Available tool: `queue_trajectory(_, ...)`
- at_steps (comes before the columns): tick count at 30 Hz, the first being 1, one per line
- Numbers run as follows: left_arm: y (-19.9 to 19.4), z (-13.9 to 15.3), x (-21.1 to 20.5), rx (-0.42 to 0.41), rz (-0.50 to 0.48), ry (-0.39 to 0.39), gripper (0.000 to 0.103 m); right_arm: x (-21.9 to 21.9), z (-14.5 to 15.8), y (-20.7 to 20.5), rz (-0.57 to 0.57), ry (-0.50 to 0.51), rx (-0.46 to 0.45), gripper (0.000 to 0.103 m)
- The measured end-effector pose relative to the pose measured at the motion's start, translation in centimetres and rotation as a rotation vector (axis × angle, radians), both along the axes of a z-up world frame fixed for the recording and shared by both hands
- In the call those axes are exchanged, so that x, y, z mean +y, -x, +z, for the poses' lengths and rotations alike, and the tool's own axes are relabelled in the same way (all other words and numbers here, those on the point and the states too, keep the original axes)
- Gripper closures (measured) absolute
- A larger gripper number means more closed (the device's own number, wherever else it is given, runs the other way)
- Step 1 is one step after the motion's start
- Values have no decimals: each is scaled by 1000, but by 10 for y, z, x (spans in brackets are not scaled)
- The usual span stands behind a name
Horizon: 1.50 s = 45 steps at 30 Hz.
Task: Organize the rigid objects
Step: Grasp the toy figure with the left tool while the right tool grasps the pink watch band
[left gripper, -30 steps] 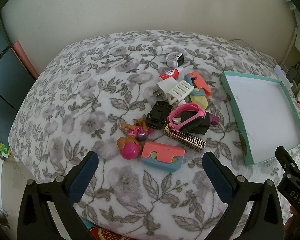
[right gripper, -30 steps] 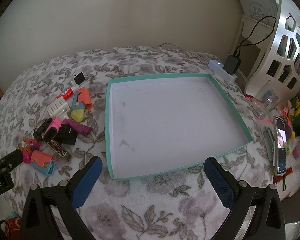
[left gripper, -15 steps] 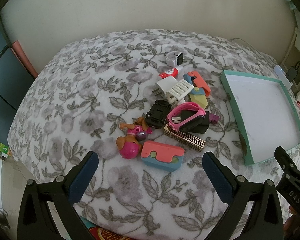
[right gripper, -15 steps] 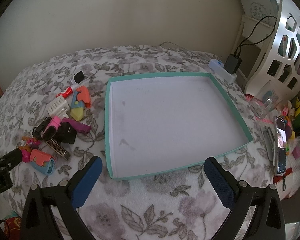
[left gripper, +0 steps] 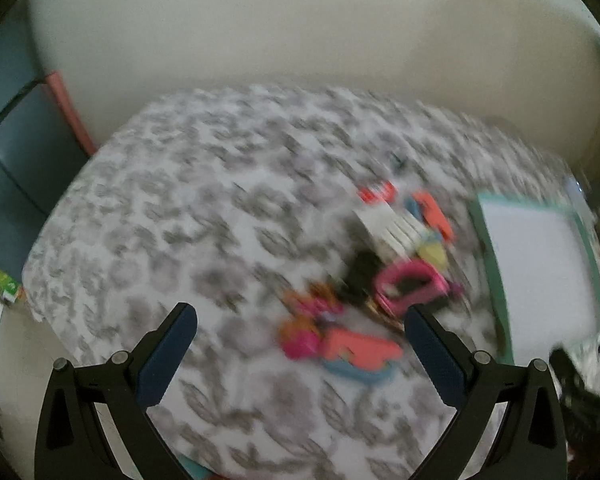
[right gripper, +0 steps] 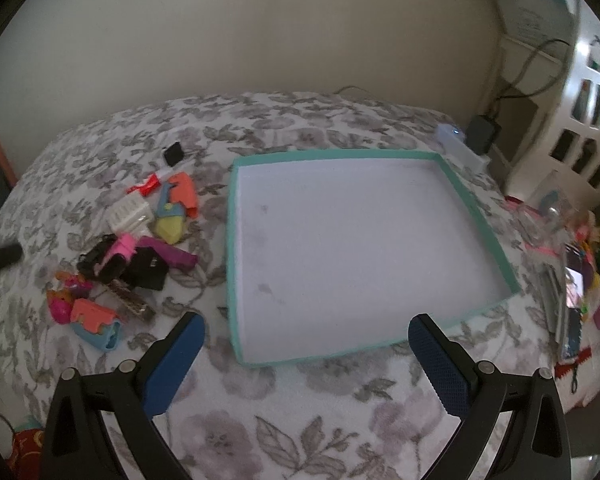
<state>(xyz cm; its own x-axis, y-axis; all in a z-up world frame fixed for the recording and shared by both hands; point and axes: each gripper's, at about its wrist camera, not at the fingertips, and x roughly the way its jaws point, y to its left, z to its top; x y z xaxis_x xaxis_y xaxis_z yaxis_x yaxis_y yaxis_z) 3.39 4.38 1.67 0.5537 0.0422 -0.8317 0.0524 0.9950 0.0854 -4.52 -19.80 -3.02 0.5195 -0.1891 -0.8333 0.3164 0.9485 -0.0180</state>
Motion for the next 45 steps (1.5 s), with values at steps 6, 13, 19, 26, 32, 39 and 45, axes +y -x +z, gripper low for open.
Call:
queue_trajectory(6,-28,16,48,-43,44,25,0,25,5,-29,87,-43,-11,0)
queue_trajectory(13,-44,-15,66,49,64,14,0,66,-8,-73,176,-130,23,0)
queue_trajectory(19,-47,-56,58,168,43,57,0,83,-24,-98,189,-143,68,0)
queue_trajectory(26,-44,-83,50,233,12,87,0,86,-39,-124,209,-183,122,23)
queue_trajectory(32,-43,-95,44,263,-24,119,8,91,-46,-135,242,-189,154,50)
queue_trajectory(39,-41,-103,34,291,-70,164,26,96,-45,-135,277,-191,152,63)
queue_trajectory(45,-39,-113,25,331,-104,175,50,93,-42,-128,285,-198,145,68)
